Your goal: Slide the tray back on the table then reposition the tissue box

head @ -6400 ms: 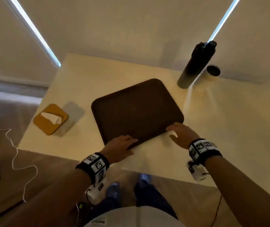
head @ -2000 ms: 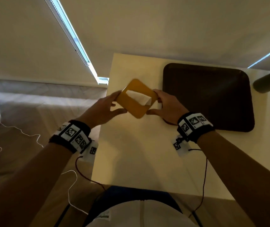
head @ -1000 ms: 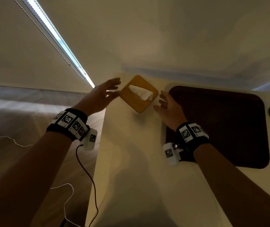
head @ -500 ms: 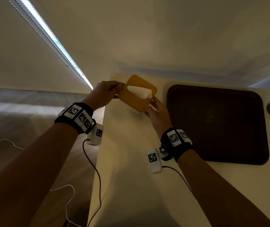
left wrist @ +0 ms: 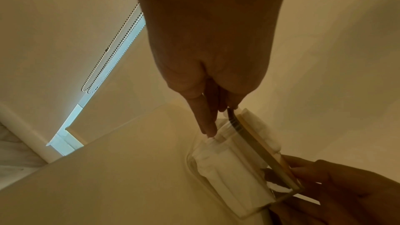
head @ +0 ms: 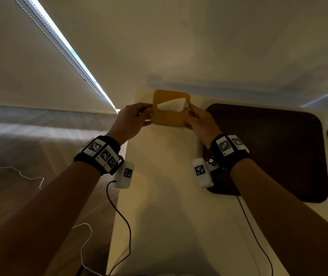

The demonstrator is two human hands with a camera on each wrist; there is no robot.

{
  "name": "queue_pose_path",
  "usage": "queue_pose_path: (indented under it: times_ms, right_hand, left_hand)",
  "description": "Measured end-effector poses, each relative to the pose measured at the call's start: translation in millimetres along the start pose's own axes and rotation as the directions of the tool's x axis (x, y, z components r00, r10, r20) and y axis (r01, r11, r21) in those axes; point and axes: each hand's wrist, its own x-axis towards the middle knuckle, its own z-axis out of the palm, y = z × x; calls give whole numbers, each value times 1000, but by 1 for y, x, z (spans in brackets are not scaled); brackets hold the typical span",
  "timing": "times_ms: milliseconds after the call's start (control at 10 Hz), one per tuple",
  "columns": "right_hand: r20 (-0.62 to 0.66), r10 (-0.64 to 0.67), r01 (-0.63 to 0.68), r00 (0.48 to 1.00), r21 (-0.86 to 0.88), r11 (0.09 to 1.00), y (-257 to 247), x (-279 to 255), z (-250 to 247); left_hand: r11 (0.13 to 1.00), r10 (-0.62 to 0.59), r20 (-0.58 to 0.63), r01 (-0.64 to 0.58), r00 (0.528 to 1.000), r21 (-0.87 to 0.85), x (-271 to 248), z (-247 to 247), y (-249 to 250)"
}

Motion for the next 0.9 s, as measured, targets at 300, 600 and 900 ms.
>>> queue_pose_path:
  times_ms: [300, 600, 900]
  right_hand:
    - [16, 20, -21, 1000, 48, 999, 1, -2, -1]
    - [-6, 27, -27, 1000, 83, 996, 1, -4, -2]
    - [-94, -32, 8, 995, -246, 969, -6, -28, -20]
  left_hand:
    - [1000, 12, -2, -12, 1000, -21, -5, 3, 1]
    - [995, 55, -20, -54, 998, 85, -6, 2, -2]
    - [871, 281, -9, -251, 960, 422, -17, -6, -6]
